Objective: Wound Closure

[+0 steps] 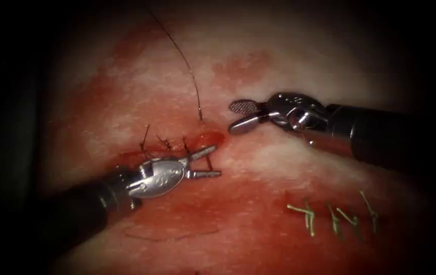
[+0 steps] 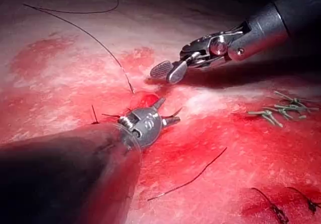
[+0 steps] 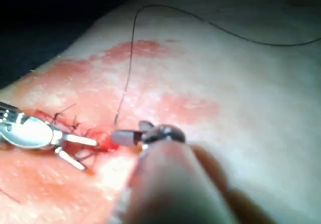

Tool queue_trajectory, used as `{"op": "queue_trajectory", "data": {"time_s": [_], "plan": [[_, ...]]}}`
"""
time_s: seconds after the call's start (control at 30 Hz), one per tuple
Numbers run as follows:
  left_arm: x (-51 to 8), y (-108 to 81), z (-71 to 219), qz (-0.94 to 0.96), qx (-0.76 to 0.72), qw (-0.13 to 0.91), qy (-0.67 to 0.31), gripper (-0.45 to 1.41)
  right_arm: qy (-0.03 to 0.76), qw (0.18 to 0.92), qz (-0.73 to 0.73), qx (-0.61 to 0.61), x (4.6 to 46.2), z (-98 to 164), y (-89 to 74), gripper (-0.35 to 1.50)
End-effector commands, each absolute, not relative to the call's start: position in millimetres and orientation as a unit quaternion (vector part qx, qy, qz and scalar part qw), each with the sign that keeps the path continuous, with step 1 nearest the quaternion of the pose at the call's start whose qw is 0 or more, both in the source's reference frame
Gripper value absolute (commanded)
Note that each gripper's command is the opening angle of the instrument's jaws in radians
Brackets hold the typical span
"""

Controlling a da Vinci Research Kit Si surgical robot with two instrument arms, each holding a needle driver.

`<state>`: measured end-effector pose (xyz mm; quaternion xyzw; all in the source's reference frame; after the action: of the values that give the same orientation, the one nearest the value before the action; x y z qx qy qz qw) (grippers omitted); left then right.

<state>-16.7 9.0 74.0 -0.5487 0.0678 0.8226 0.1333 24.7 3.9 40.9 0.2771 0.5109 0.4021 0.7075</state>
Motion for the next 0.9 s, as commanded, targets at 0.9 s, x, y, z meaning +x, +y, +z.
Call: {"op": "queue_trajectory", "data": {"time_s": [0.9], "plan": [[-17.6,8.3,68.0,0.676,-0.569,0.403,-0.241,-0.45,0.518,0.689,0.412,0.295,25.5,40.3,2.3,1.16]]}}
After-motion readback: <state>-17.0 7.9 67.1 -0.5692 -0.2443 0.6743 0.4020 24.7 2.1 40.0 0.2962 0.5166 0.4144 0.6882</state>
